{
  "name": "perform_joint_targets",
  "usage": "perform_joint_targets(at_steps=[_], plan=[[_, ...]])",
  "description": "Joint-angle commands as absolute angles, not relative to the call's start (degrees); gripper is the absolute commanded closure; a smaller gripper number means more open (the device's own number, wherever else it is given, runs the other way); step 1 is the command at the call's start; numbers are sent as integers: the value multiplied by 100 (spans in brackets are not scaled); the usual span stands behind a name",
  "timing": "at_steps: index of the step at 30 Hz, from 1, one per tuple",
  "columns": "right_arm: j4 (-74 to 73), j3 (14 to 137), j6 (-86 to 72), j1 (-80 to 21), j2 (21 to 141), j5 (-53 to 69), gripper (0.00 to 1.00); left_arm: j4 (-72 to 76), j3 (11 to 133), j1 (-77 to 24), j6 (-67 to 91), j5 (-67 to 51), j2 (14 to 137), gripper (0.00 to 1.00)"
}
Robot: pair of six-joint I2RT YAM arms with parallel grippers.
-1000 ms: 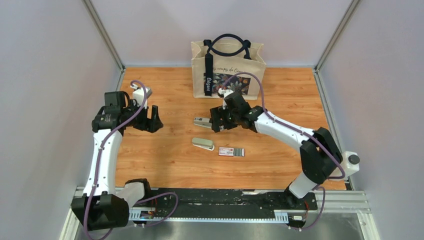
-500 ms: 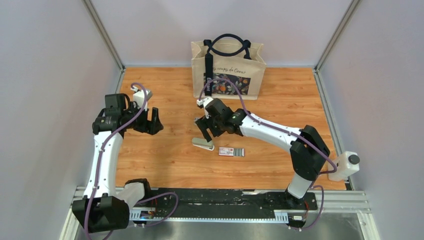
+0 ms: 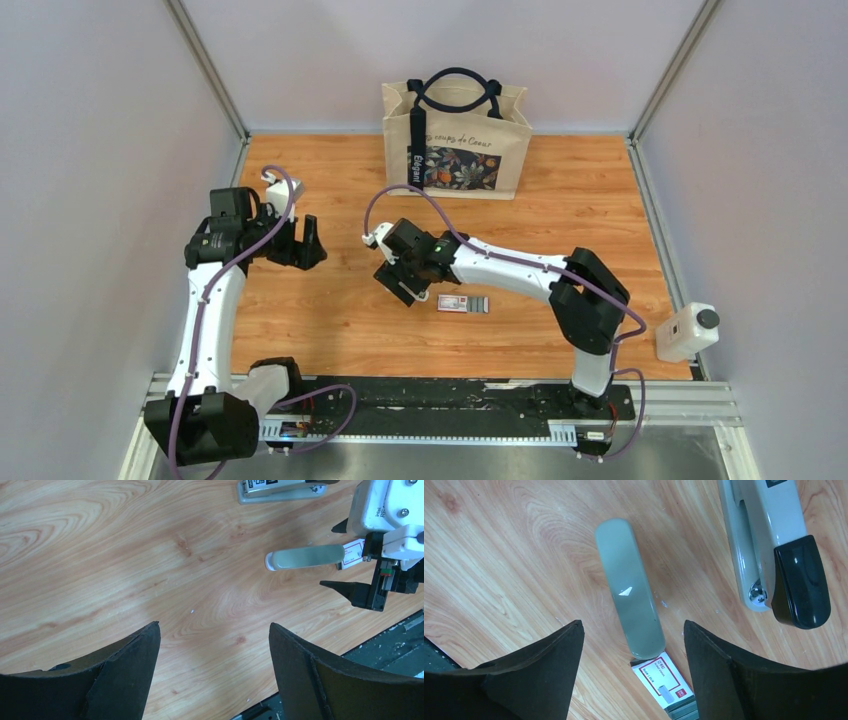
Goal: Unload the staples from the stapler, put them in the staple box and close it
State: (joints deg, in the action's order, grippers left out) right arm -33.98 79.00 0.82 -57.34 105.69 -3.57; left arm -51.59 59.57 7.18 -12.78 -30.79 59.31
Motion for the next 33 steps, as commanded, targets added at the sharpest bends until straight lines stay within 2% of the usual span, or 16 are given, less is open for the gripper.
perform_joint_targets(at_steps=[1,11,15,22,27,29,30,31,32,33], plan=[[-3437,8165,334,-5801,10740,-492,25,-5115,5915,756,-1257,-3067,5880,12],[-3375,8341,325,-5810,11030,-571,34,-5177,5853,756,-1371,-3410,5792,12],[-3428,8525,229,-5818,11153,-528,47,-5247,5862,756,-1459,-3559,5739,12],[-3428,8596,158,-5810,11188,-483,53,-5326,5897,765,-1468,-3832,5818,12],[-3384,8561,71,-5809,11162,-475,66,-5361,5933,800,-1441,-4095,5792,12],[-3340,8596,35,-5810,11136,-413,63,-5370,5959,800,-1433,-4174,5783,12],[-3349,8622,35,-5810,11144,-387,54,-5388,5976,791,-1424,-4184,5792,12],[-3444,8692,53,-5810,11153,-378,37,-5405,5994,800,-1424,-4184,5792,12],[-3498,8710,79,-5810,11162,-395,28,-5466,6029,800,-1467,-4184,5792,12],[-3542,8719,114,-5810,11162,-422,25,-5493,6047,800,-1494,-4184,5783,12]])
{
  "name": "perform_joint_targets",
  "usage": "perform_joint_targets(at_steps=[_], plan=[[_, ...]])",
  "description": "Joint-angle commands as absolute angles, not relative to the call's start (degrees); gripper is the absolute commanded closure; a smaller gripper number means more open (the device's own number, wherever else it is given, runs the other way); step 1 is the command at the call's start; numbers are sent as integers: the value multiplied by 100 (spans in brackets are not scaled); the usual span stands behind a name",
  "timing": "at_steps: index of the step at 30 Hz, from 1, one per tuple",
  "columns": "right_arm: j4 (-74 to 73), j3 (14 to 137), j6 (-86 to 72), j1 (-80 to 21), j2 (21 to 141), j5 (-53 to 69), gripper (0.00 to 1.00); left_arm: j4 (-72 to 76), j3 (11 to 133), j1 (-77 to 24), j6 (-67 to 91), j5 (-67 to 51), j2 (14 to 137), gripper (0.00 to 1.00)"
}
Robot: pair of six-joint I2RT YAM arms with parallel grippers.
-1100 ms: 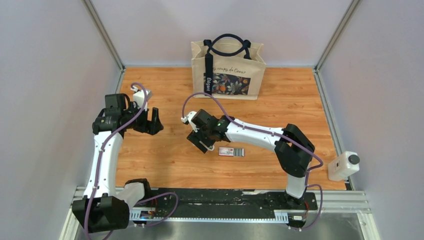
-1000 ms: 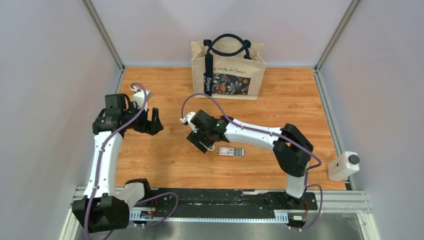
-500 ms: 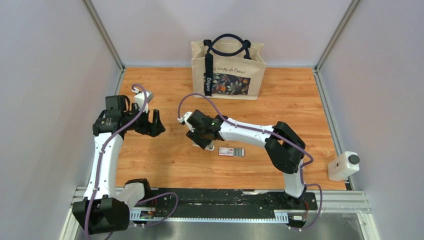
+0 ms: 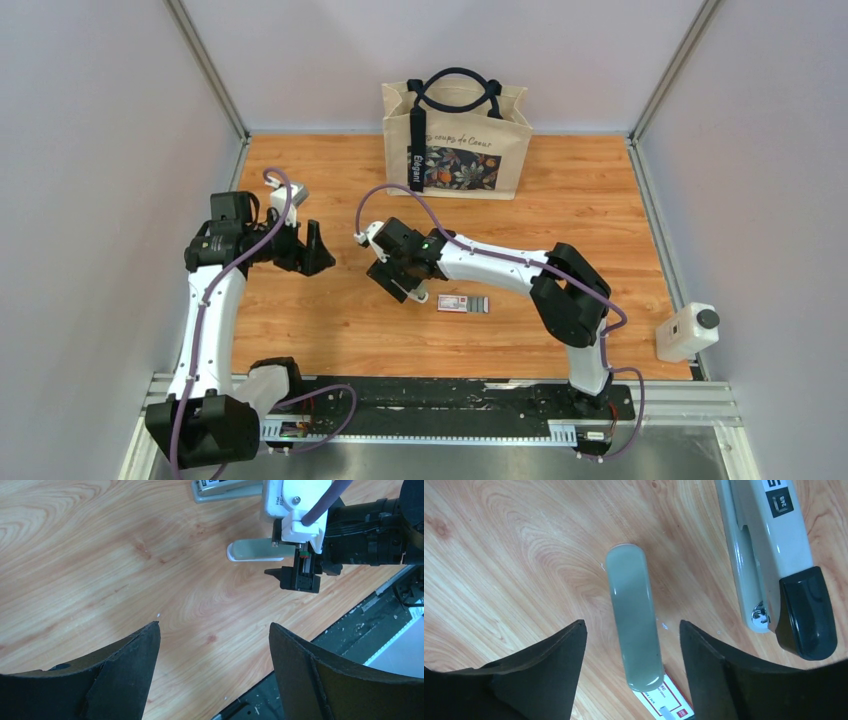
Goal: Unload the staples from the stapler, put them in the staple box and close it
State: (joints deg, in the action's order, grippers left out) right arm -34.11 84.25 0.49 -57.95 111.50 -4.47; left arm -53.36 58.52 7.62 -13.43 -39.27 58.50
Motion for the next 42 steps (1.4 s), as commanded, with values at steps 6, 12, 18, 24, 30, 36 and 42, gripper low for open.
perform_joint_targets(at_steps=[6,12,18,24,30,36,42], plan=[[-3674,8517,141,-5810,11004,-580,25,-5555,5977,800,-1617,-4078,5713,12],[-3744,8359,35,-5818,11013,-510,45,-5572,5889,800,-1714,-4175,5678,18],[-3779,8402,35,-5801,11127,-422,69,-5669,5819,800,-1854,-4131,5730,21],[-3683,8657,-175,-5678,11118,138,93,-5537,5625,791,-1872,-3885,5616,20],[-2623,8500,-1062,-5643,10653,255,100,-5537,5625,756,-1899,-3867,5599,14],[-1199,7675,-2222,-5643,9968,-420,100,-5256,5397,379,-1846,-3867,5643,13],[-712,7339,-2847,-5643,9554,-589,100,-5010,5151,-245,-2065,-3850,5756,18]])
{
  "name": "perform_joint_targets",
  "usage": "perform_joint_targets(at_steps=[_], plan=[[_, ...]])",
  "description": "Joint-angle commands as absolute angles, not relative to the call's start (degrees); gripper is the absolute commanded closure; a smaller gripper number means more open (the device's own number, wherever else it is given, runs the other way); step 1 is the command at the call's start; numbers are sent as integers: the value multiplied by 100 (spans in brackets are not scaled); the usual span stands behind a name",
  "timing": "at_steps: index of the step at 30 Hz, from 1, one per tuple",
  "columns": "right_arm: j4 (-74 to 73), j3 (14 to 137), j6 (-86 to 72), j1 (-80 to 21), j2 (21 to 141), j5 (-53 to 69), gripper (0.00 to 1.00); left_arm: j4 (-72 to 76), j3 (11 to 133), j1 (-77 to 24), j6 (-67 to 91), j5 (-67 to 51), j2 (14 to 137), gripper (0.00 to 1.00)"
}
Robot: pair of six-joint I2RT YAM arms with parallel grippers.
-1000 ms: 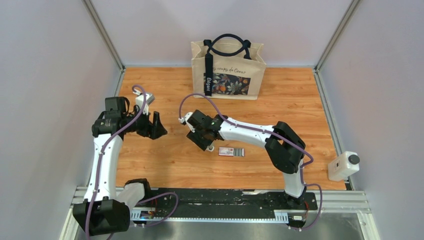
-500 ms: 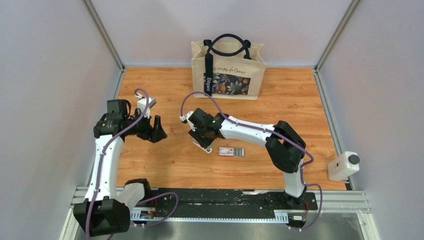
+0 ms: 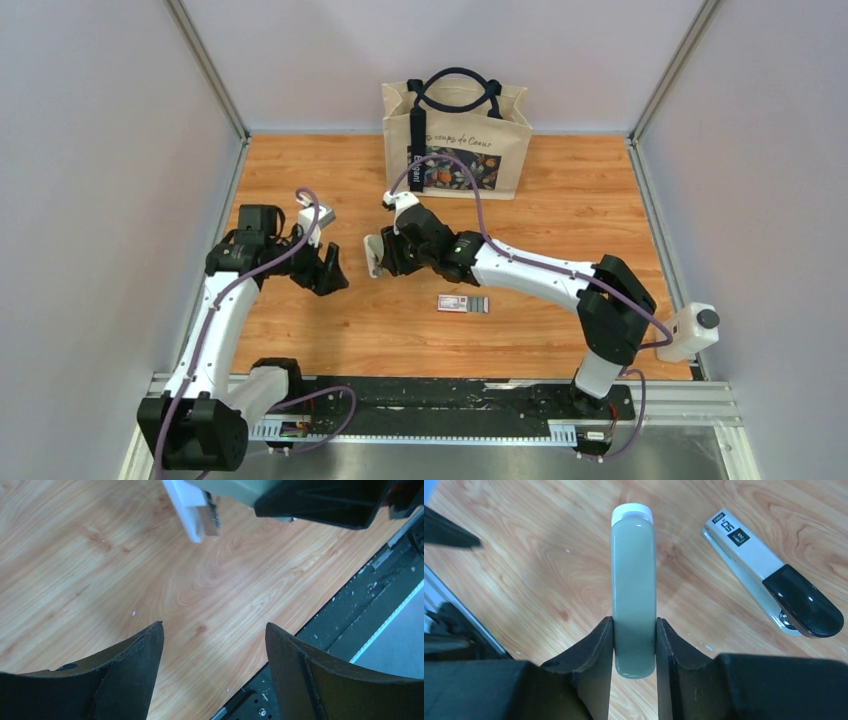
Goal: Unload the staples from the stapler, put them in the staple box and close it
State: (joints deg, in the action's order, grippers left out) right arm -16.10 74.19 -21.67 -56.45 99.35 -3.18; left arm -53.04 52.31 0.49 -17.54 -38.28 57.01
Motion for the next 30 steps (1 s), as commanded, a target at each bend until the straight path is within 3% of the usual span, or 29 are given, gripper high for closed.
perform_joint_targets(at_steps=[1,9,22,28,30], plan=[[-703,7287,-2882,-5643,9528,-580,100,-4949,5116,-324,-2109,-3684,5783,18],[-379,6672,-3392,-5643,9080,-335,100,-4544,4957,-861,-2575,-3252,6152,17],[553,5994,-4236,-5634,8745,536,100,-4087,4588,-1178,-3489,-3648,6591,9],[703,6003,-4350,-5625,8754,729,100,-3903,4527,-1187,-3568,-3560,6618,16],[738,5977,-4377,-5625,8745,782,100,-3841,4448,-1187,-3673,-3542,6574,25]])
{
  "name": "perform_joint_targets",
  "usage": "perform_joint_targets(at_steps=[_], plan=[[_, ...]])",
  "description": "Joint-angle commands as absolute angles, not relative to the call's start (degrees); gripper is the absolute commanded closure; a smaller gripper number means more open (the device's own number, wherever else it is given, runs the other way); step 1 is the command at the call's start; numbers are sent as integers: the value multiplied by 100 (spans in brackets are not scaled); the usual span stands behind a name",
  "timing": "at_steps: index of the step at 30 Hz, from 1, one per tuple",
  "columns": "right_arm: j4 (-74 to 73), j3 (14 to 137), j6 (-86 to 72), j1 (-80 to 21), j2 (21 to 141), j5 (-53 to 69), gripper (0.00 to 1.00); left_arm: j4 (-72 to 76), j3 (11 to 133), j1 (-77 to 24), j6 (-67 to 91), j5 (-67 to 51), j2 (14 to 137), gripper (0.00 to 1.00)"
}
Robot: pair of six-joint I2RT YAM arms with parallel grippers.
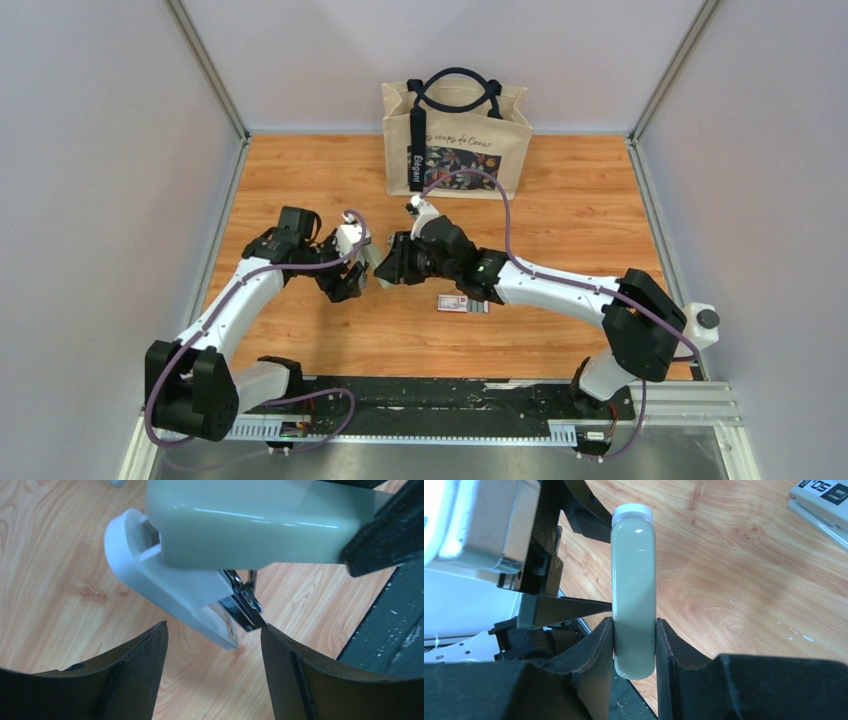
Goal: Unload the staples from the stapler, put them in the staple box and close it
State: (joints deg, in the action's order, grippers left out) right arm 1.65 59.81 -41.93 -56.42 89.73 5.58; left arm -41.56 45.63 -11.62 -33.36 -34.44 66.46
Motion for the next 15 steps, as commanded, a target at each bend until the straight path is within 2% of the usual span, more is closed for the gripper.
perform_joint_targets(at_steps=[1,6,12,15], plan=[[756,5959,-4386,-5616,8754,800,100,-3797,4412,-1195,-3700,-3498,6557,28],[853,5889,-4421,-5625,8807,940,100,-3674,4237,-1195,-3928,-3445,6434,39],[879,5810,-4438,-5616,8824,984,100,-3613,4140,-1195,-4052,-3340,6311,41],[905,5836,-4447,-5616,8868,1063,100,-3472,4105,-1195,-3973,-3349,6240,49]])
